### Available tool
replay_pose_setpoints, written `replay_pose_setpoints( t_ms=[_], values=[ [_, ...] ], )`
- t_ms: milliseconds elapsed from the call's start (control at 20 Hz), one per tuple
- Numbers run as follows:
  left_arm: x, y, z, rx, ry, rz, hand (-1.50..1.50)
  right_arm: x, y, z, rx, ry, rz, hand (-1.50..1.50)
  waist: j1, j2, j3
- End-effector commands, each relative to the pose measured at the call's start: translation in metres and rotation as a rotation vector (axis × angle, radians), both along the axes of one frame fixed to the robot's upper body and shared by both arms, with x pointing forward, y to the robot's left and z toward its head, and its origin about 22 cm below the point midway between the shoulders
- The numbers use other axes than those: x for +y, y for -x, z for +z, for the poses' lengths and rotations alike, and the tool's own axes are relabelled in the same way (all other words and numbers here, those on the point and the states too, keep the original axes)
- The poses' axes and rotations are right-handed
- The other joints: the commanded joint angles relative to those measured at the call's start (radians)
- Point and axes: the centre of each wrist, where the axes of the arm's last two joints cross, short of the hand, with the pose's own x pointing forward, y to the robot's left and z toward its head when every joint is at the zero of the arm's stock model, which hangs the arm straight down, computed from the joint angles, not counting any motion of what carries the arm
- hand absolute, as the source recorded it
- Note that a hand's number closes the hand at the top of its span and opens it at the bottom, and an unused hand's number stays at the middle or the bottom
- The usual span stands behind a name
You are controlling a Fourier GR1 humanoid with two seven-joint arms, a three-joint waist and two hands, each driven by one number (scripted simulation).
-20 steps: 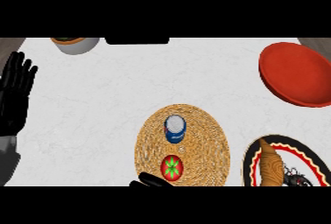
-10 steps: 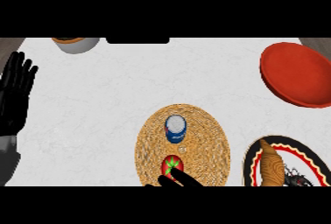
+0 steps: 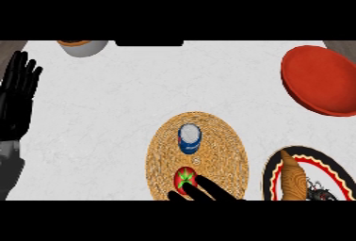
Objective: Pick the tomato from the placemat and place it in the bowl
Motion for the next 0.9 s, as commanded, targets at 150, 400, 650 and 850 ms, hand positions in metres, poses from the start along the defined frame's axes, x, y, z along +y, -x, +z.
replay_pose_setpoints(
  t_ms=[150, 400, 650, 850],
  values=[
    [0.013, 0.008, -0.021, -0.014, 0.006, -0.001, 0.00, 0.003, -0.015, 0.008, 0.035, 0.047, 0.006, -1.50, 0.005, 0.002, 0.001],
    [-0.008, -0.001, 0.001, 0.004, 0.012, -0.009, 0.00, 0.014, -0.029, -0.021, 0.049, 0.079, -0.029, -1.50, 0.006, 0.001, 0.002],
    [0.002, -0.006, -0.009, -0.023, -0.001, 0.012, 0.00, 0.023, -0.035, -0.039, 0.060, 0.070, -0.035, -1.50, 0.003, 0.002, 0.002],
    [0.001, -0.009, -0.007, 0.028, 0.015, -0.002, 0.00, 0.011, -0.035, -0.066, 0.066, 0.092, -0.054, -1.50, 0.001, 0.002, 0.002]
  ],
)
